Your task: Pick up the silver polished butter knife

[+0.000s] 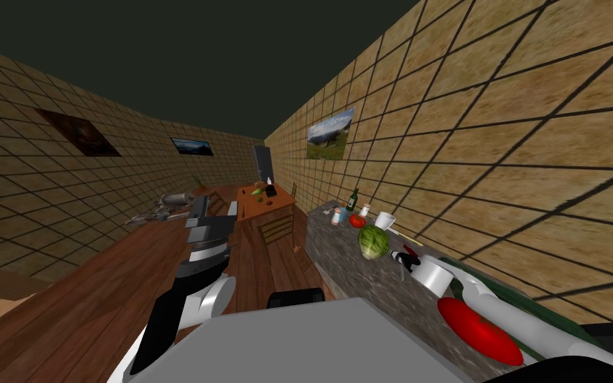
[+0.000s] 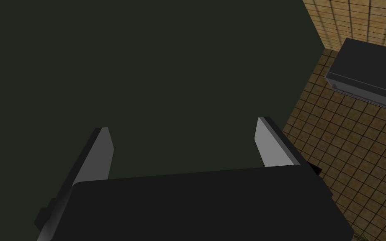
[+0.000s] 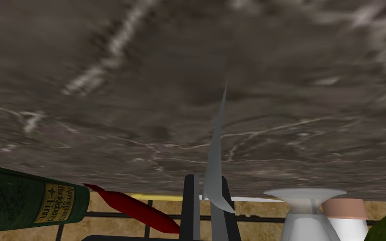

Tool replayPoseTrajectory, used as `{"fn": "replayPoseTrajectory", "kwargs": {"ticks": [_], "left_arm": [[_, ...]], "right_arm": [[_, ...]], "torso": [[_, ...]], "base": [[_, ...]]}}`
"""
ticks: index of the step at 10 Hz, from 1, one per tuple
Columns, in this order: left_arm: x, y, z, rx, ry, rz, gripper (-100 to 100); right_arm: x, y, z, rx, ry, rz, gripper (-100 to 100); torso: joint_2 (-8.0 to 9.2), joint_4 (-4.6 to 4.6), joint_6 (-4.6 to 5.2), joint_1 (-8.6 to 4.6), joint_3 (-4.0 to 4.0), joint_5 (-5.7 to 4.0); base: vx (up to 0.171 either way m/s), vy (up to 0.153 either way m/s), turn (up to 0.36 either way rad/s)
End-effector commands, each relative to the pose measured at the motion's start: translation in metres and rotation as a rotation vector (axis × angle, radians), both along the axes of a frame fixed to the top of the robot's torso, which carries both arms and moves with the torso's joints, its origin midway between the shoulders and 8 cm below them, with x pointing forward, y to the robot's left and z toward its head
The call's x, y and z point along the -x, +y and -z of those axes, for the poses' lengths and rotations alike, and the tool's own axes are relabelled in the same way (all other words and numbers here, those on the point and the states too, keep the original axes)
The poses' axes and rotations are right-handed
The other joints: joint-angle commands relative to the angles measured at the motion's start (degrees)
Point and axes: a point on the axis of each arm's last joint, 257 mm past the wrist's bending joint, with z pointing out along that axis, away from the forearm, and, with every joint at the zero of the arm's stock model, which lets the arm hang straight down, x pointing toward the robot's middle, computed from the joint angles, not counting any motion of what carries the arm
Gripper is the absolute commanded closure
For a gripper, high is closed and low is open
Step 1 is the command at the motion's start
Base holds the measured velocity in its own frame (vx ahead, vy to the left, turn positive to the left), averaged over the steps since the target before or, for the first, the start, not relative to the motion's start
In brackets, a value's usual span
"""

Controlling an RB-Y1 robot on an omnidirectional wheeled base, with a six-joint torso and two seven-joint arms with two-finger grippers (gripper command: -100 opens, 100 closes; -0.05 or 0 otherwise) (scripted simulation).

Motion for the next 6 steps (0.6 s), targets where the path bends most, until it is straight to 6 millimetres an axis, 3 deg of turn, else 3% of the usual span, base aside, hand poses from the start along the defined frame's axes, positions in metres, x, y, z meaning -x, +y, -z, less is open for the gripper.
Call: {"fn": "replayPoseTrajectory", "kwargs": {"ticks": [1,5,6], "left_arm": [[0.0,0.0,0.0,0.0,0.0,0.0,0],[0.0,0.0,0.0,0.0,0.0,0.0,0],[0.0,0.0,0.0,0.0,0.0,0.0,0]], "right_arm": [[-0.0042,0.0018,-0.0031,0.003,0.001,-0.023,100],[-0.01,0.0049,-0.0065,0.004,-0.004,-0.046,100],[-0.0103,0.0049,-0.0068,0.005,-0.002,-0.049,0]], "torso": [[0.0,0.0,0.0,0.0,0.0,0.0],[0.01,-0.02,0.07,0.0,0.0,0.02],[0.05,-0.02,0.01,-0.05,0.01,0.0]], "base": [[0.039,0.024,-0.091],[0.037,0.029,-0.098],[0.0,0.0,0.0]]}}
